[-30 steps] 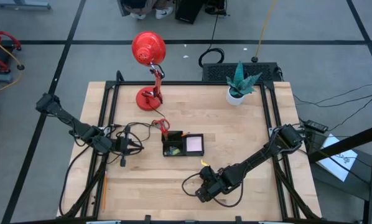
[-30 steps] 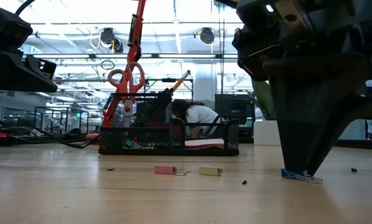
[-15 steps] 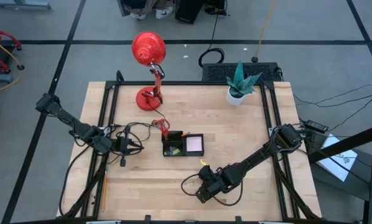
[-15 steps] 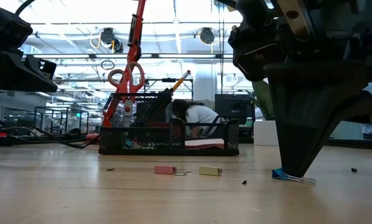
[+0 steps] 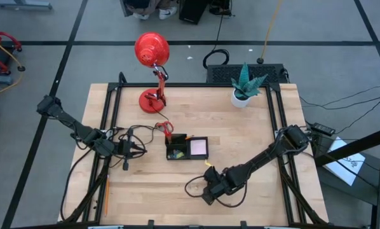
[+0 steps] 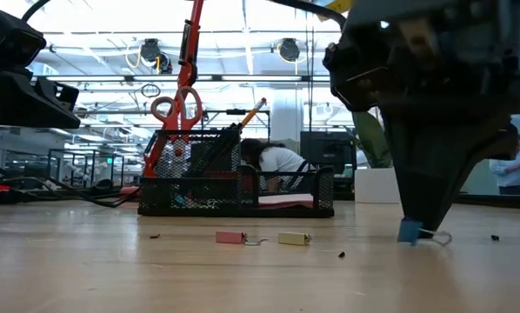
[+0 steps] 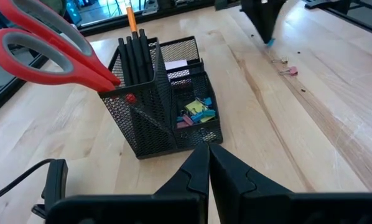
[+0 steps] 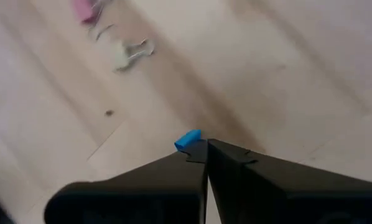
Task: Pick and place office supplies into organizer
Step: Put the blue binder clip into the black desk organizer
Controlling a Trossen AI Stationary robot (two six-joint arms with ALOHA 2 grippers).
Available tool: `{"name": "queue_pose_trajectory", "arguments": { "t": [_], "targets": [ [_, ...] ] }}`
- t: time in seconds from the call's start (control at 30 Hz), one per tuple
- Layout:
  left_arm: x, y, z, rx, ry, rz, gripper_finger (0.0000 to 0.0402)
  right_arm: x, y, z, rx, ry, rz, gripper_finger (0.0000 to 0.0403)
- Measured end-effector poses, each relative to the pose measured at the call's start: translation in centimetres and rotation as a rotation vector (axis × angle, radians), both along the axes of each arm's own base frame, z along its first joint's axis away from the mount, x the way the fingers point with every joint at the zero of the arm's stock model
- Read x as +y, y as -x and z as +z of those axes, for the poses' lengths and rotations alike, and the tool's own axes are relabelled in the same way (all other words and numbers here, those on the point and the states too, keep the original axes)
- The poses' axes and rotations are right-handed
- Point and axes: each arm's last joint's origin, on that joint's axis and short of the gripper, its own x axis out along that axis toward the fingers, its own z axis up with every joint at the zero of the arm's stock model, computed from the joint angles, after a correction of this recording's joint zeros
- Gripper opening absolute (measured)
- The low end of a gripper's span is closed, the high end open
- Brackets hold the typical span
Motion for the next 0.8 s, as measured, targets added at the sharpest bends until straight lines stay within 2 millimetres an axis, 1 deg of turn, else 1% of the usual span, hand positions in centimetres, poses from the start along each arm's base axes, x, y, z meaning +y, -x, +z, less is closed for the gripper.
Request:
{"name": "queue_pose_trajectory", "arguments": {
  "t": [0.27, 0.4, 0.67, 0.8],
  "targets": [
    [0.0, 0.0, 0.0, 0.001, 0.009, 0.004, 0.0019, -0.6, 0.2, 2.7, -0.117, 0.108, 0.005, 0.0],
    [0.0, 0.0, 0.0, 0.002, 0.009, 0.004, 0.0019, -1.1, 0.0, 3.8, -0.143, 0.122, 0.02, 0.0],
    [0.0, 0.0, 0.0, 0.003, 0.008, 0.003, 0.0019, -1.3, -2.7, 7.3, -0.255, 0.121, 0.131, 0.0],
    [0.0, 0.0, 0.0, 0.005, 0.007, 0.003, 0.0019, -1.2, -3.1, 7.8, -0.266, 0.134, 0.19, 0.0]
  ]
}}
